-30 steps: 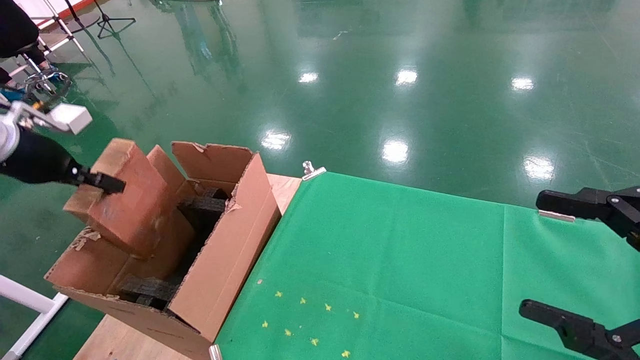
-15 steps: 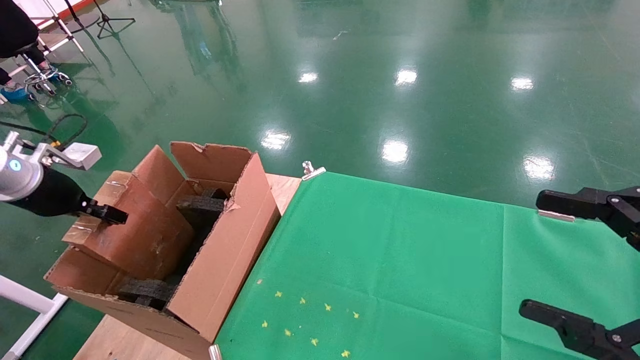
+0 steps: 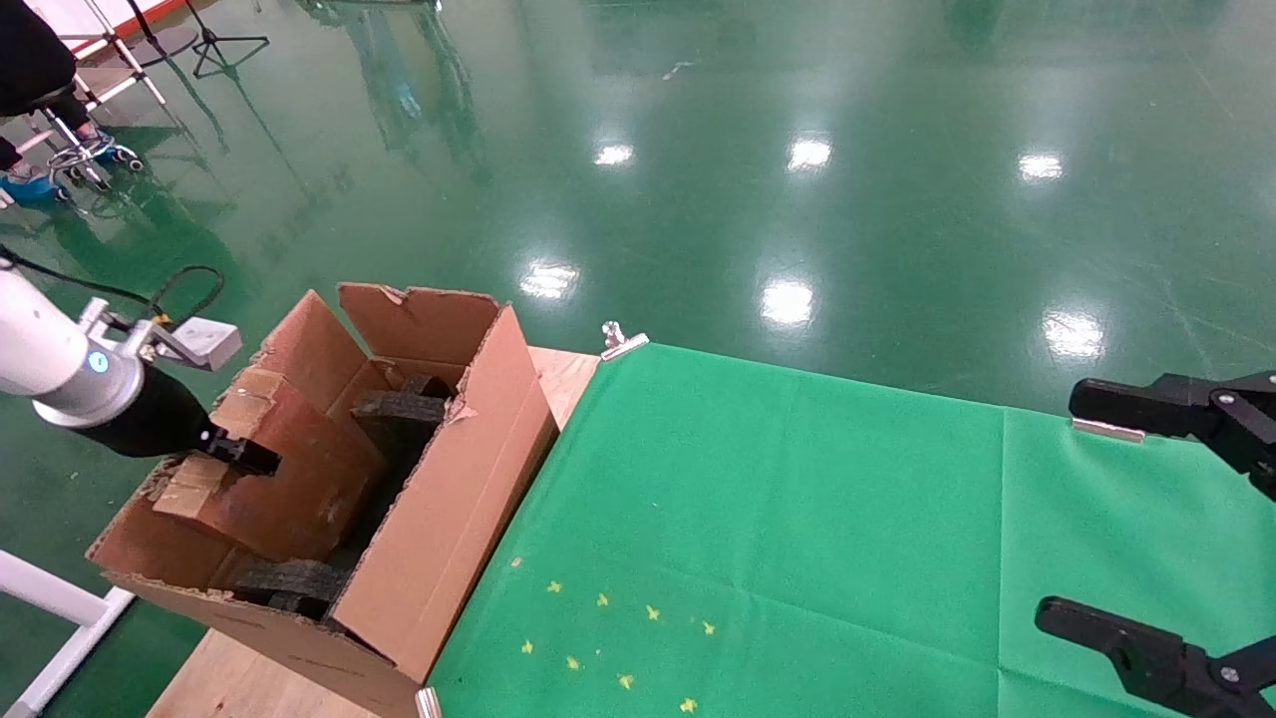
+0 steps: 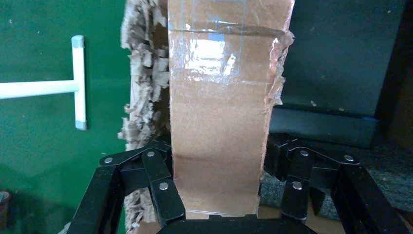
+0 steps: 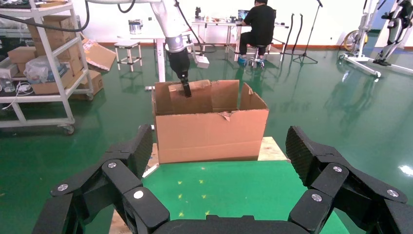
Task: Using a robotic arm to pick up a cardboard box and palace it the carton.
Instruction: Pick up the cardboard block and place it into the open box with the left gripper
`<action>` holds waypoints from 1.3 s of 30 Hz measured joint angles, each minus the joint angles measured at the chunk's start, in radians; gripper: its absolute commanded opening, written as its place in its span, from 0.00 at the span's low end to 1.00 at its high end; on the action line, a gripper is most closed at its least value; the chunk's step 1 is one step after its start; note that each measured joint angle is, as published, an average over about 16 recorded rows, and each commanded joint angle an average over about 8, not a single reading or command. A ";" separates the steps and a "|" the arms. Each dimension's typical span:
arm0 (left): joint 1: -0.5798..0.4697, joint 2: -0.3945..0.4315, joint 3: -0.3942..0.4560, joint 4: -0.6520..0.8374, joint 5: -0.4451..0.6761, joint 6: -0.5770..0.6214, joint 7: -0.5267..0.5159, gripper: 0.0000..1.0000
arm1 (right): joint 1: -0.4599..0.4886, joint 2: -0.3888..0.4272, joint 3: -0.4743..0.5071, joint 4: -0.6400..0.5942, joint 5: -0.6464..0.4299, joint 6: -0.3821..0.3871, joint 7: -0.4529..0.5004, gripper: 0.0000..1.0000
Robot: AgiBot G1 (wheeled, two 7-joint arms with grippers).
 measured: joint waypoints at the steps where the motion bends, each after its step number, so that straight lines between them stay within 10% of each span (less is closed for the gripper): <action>1: 0.006 0.005 0.000 0.005 0.000 -0.004 0.000 0.00 | 0.000 0.000 0.000 0.000 0.000 0.000 0.000 1.00; 39: 0.241 0.128 -0.025 0.064 -0.037 -0.256 -0.040 0.01 | 0.000 0.000 0.000 0.000 0.000 0.000 0.000 1.00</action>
